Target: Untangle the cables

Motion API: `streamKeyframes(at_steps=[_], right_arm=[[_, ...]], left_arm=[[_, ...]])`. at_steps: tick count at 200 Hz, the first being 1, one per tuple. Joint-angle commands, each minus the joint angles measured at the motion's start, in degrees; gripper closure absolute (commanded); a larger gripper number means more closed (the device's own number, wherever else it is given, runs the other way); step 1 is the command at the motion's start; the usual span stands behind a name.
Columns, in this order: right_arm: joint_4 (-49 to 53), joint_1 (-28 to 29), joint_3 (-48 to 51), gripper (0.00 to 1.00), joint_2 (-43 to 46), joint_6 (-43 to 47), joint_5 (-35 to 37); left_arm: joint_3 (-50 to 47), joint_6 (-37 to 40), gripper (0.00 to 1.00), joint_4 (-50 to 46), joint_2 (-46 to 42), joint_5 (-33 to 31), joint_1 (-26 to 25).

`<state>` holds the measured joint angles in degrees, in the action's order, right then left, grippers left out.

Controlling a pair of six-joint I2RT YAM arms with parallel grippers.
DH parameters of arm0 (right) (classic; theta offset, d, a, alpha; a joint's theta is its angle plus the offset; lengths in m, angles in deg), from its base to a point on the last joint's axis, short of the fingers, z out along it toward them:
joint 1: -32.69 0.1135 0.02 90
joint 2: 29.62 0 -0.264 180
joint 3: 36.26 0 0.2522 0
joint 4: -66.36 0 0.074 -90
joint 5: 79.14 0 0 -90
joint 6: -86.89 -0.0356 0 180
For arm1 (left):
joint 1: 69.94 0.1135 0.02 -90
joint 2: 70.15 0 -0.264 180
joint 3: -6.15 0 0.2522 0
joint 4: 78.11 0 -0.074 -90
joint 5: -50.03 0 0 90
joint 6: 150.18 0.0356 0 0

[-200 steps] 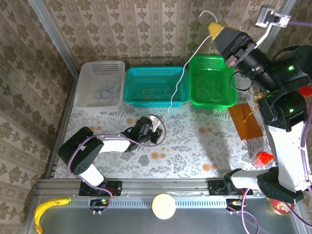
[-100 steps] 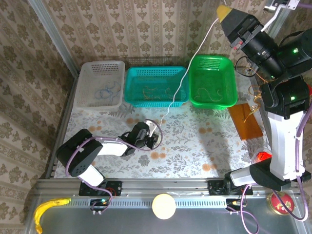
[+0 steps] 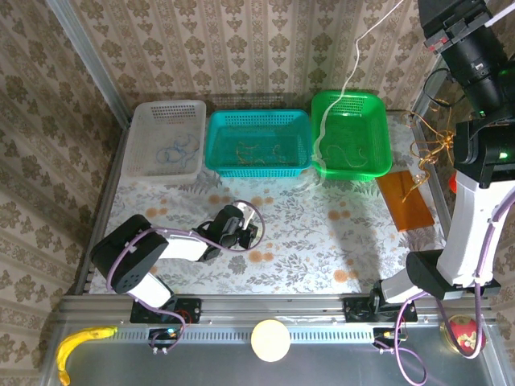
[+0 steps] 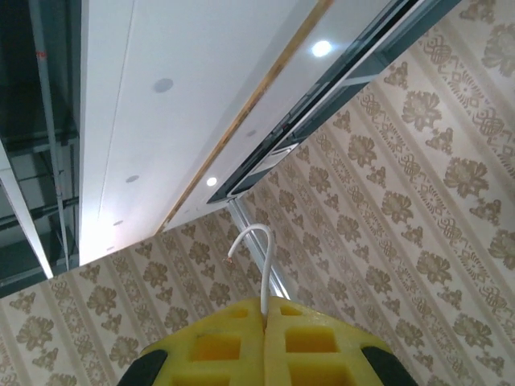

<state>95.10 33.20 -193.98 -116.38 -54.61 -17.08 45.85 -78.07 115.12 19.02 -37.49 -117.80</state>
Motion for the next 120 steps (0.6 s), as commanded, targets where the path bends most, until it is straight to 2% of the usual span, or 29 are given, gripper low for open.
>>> streamKeyframes(at_steps=[1, 29, 40, 61, 88, 120], right_arm=[[-2.87, -0.60, -1.15, 1.00, -0.78, -2.46, -2.43], [-2.77, -0.60, -0.21, 1.00, -0.54, -2.28, -3.44], [-2.94, -0.60, -0.08, 1.00, -0.41, -2.28, -3.65], [-3.54, -0.60, 0.25, 1.00, -0.17, -2.98, -4.20], [-5.56, -0.51, 2.56, 1.00, 0.58, -5.51, -5.43], [-8.09, -0.02, 7.44, 1.00, 2.63, -7.63, -6.88]], left_arm=[[-0.72, -0.74, 0.92, 0.97, -1.51, -0.41, 0.45], [-0.56, -0.69, 0.89, 0.43, -3.38, -0.22, 0.59], [-0.21, -0.63, 0.82, 0.17, -4.53, 0.07, 0.64], [1.09, -0.07, 0.61, -0.04, -6.88, 1.33, 0.57], [4.52, 1.72, 0.47, -2.19, -9.59, 3.53, 0.17], [9.57, 4.11, 0.34, -5.23, -12.45, 7.24, -0.80]])
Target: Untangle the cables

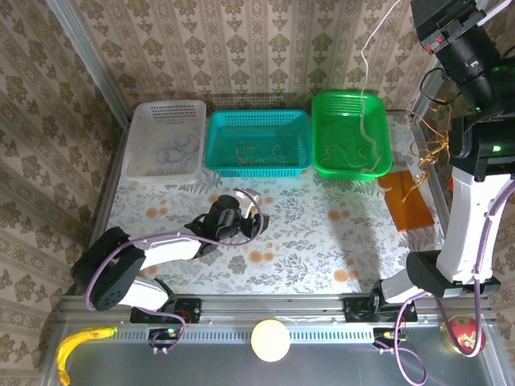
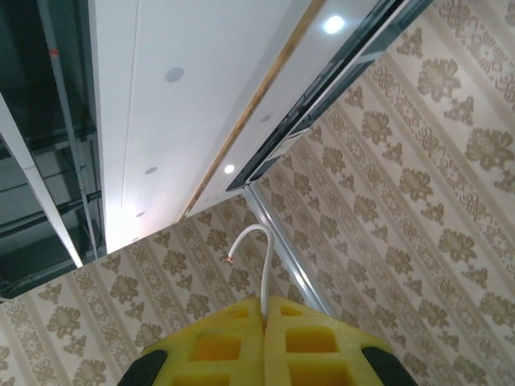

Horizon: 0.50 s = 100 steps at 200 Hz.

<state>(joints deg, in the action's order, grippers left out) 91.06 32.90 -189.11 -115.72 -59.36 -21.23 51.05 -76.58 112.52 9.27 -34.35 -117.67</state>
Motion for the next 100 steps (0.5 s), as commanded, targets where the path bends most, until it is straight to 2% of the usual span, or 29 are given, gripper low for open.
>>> streamKeyframes(at_steps=[1, 38, 100], right_arm=[[-4.11, 0.35, 2.85, 1.00, 2.03, -2.94, -2.72], [-6.45, 3.86, 11.21, 1.00, 5.74, -2.62, -3.23], [-8.87, 13.73, 31.30, 1.00, 14.59, 3.24, -0.17]], left_arm=[[4.55, 2.66, 0.34, -2.65, -2.83, 4.15, -0.90], [9.68, 3.92, 0.26, -3.72, -5.60, 7.95, -2.08], [13.34, 2.91, 0.23, -2.23, -11.37, 11.55, -3.36]])
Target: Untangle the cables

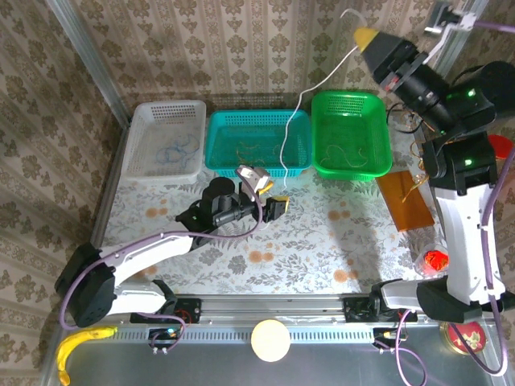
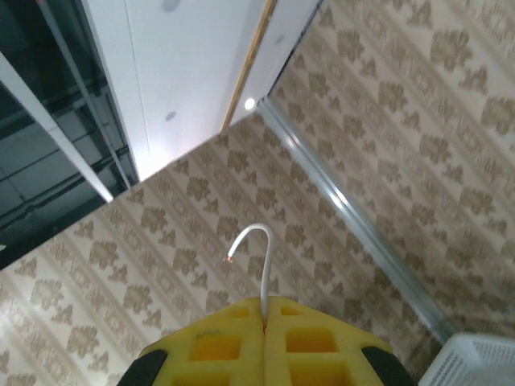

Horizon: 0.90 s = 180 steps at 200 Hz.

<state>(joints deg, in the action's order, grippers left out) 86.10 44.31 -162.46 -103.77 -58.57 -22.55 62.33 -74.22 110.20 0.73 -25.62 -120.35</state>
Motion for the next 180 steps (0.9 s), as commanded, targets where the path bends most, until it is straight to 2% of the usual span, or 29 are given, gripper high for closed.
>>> streamKeyframes(at_steps=[1, 56, 140, 164, 180], right_arm=[[-3.97, 2.43, 4.98, 1.00, 2.66, 2.50, 1.19], [-4.80, 8.71, 14.09, 1.00, 4.66, 4.80, 1.93], [-5.58, 13.08, 23.03, 1.00, 9.57, 5.08, 3.17], [-5.21, 13.08, 24.89, 1.00, 10.96, 5.43, 3.55], [-4.89, 13.08, 26.47, 1.00, 12.19, 5.95, 4.16]], left_arm=[[2.06, 0.53, 0.23, 0.08, -2.92, 2.85, -0.66], [3.91, 0.82, 0.19, 0.46, -6.14, 2.48, -0.74], [7.46, 1.21, 0.19, 2.58, -1.34, 1.10, 0.93], [7.95, 0.72, 0.28, 3.52, 0.43, 1.80, 1.43], [7.62, -0.07, 0.42, 4.88, 1.10, 2.16, 2.14]])
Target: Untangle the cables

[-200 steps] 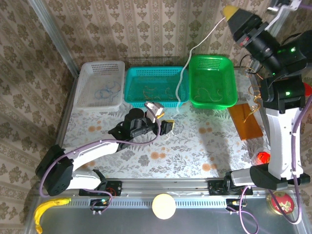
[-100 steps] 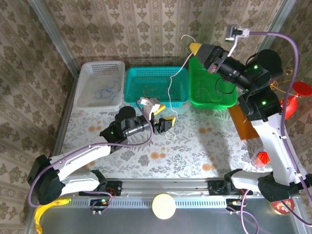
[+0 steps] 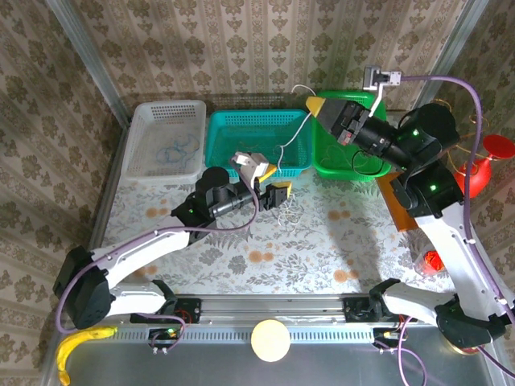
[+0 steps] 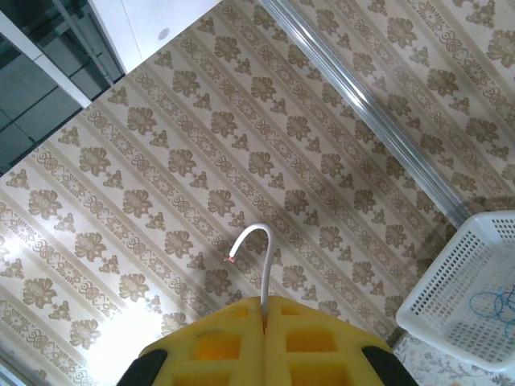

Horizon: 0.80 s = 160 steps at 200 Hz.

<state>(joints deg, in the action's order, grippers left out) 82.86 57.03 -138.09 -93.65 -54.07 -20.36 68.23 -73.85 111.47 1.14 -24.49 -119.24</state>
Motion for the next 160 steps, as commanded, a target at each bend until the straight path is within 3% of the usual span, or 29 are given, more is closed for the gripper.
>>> streamKeyframes(at_steps=[1, 19, 45, 95, 115, 136, 160], right_arm=[[-1.63, 0.32, 2.24, 1.00, 2.16, 1.42, 2.01], [-2.59, 0.31, 4.47, 1.00, 3.35, 0.88, 2.33], [-4.00, 0.28, 6.52, 1.00, 3.82, -0.60, 1.89], [-6.50, 0.27, 7.60, 1.00, 3.39, -2.73, 0.65], [-6.52, 0.27, 7.57, 1.00, 3.39, -2.75, 0.42], [-5.99, 0.21, 7.82, 1.00, 3.72, -1.84, 0.37], [-4.65, -0.94, 9.70, 1.00, 4.84, -0.17, 1.15]], left_arm=[[1.70, -0.50, 0.43, 3.72, 0.74, 0.99, 1.13], [1.27, -1.97, 0.54, 6.04, 1.30, 1.73, 2.20], [1.59, -3.28, 0.57, 7.85, 2.22, 3.26, 3.15], [2.43, -4.60, 0.35, 9.73, 4.49, 5.15, 3.19], [2.66, -5.41, 0.36, 10.90, 5.77, 5.94, 3.22], [3.27, -6.54, 0.56, 12.27, 7.16, 7.26, 3.20], [3.58, -7.92, 1.00, 13.32, 6.88, 7.64, 3.61]])
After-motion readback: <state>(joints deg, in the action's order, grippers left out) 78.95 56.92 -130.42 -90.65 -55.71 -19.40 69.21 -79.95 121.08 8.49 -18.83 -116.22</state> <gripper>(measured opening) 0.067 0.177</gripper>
